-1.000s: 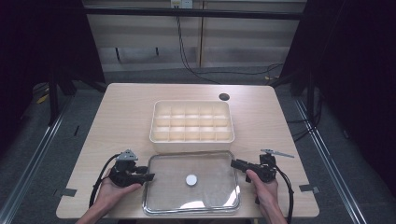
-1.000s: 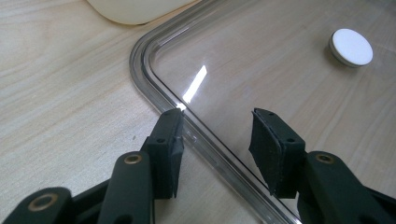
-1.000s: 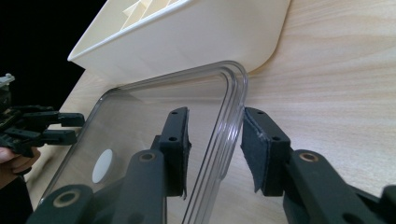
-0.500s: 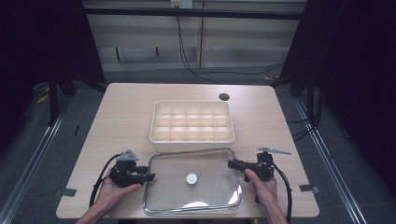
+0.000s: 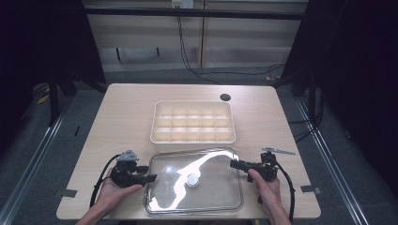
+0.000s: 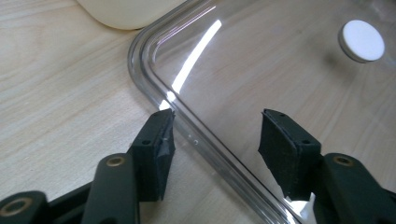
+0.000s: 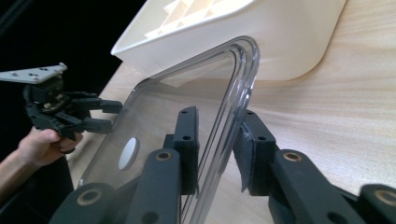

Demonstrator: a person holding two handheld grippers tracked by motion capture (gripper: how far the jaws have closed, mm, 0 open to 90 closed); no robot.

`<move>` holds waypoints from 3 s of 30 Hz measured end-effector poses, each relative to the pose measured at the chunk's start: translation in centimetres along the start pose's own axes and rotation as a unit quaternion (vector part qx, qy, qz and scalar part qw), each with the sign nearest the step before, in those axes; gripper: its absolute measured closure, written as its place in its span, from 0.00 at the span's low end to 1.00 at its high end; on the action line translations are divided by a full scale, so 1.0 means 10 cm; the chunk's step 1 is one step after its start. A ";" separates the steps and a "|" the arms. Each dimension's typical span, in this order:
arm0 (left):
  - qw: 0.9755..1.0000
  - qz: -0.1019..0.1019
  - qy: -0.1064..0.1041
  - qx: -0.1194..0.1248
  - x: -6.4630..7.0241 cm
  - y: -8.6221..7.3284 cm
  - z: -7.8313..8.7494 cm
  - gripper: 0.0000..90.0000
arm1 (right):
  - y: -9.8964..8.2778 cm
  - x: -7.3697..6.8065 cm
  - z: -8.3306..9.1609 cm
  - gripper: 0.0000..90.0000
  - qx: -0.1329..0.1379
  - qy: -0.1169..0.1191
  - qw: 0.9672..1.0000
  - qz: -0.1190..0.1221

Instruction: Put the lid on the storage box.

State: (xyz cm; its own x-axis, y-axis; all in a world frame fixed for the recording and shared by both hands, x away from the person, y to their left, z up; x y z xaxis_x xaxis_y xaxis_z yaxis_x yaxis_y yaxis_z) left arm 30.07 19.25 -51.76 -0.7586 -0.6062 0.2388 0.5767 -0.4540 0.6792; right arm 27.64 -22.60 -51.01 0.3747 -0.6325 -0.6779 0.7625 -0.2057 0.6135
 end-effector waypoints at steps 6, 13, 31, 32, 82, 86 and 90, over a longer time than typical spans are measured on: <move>1.000 0.021 -0.014 0.006 -0.03 0.01 0.00 0.39 | 0.02 0.00 0.03 0.82 0.005 0.000 1.000 0.003; 0.999 0.032 -0.024 0.012 -0.06 0.02 -0.01 0.38 | 0.02 -0.01 0.04 0.82 0.007 0.001 1.000 0.007; 0.993 0.071 -0.064 0.063 -0.09 0.08 0.13 0.61 | 0.01 -0.03 0.04 0.82 0.008 -0.009 1.000 0.016; 0.993 0.070 -0.065 0.066 -0.09 0.09 0.14 0.61 | 0.01 -0.03 0.04 0.82 0.008 -0.009 1.000 0.016; 0.990 0.034 -0.059 0.126 -0.03 0.37 0.58 0.80 | 0.23 -0.40 0.16 0.82 0.055 -0.037 0.995 0.070; 0.990 0.033 -0.056 0.129 -0.03 0.39 0.61 0.81 | 0.24 -0.42 0.16 0.82 0.054 -0.036 0.995 0.069; 0.989 0.035 -0.055 0.133 -0.04 0.42 0.62 0.82 | 0.26 -0.43 0.17 0.82 0.054 -0.032 0.995 0.073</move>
State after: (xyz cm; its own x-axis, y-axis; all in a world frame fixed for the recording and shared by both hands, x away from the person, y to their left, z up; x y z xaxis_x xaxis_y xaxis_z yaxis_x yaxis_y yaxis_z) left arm 30.91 21.60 -44.64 -0.7571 -0.5482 0.3552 0.5388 -0.2167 0.8141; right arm 27.11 -21.72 -45.82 0.4397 -0.7072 -0.5537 0.6409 -0.1849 0.7451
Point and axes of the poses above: each handheld gripper's, and its own axes: z roughly backward along the jaws, y roughly out of its top, x roughly to its right, the point moved 3 cm from there along -z, roughly forward along the jaws, and after that the axes turned 2 degrees about -z, right-handed, at the moved point
